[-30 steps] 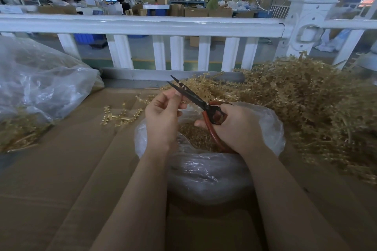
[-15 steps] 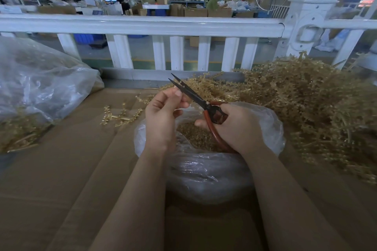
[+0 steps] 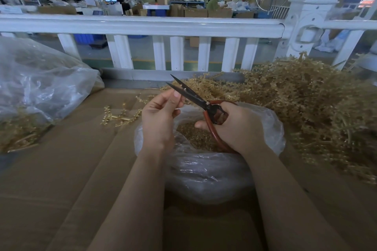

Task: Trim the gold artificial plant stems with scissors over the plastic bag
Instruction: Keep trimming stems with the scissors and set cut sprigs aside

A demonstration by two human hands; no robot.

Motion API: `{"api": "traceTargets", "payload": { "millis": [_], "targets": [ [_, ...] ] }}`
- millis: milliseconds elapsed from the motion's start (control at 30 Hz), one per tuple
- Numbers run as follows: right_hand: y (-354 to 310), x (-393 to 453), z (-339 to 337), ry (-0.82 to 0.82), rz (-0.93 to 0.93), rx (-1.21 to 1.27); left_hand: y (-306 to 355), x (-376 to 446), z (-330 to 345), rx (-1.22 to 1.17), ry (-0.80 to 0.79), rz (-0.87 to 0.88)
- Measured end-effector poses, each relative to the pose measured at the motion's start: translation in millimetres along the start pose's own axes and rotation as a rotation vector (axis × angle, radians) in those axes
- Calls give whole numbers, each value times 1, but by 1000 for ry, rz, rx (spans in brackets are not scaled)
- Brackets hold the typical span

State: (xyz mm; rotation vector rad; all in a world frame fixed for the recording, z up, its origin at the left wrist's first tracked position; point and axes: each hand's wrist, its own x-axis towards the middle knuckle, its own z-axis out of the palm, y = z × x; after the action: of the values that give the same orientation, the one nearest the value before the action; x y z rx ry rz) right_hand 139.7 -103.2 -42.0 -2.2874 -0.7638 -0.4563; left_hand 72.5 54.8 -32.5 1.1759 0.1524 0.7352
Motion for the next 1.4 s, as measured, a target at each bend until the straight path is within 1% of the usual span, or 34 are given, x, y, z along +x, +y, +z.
{"api": "traceTargets", "payload": {
  "millis": [167,400,500,667,833,967,1200,1400],
  "targets": [
    [-1,0,-2,-12,14,2,1,-2,2,38,-17,2],
    [-5,0,-3,-25,42,12,5,-3,3,-25,-27,-31],
    [-4,0,-3,-19,33,-20,5,-3,4,-27,-29,-23],
    [-3,0,-1,-8,24,-1,4,-2,4,-18,-22,-3],
    [-2,-1,0,-25,23,11,1,-2,5,111,-24,93],
    [-1,0,2,-27,40,14,0,-3,7,141,-50,146],
    [-1,1,1,-8,35,66,0,-3,7,122,-53,120],
    [0,-1,2,42,-12,37,2,-3,4,93,-41,74]
  ]
}}
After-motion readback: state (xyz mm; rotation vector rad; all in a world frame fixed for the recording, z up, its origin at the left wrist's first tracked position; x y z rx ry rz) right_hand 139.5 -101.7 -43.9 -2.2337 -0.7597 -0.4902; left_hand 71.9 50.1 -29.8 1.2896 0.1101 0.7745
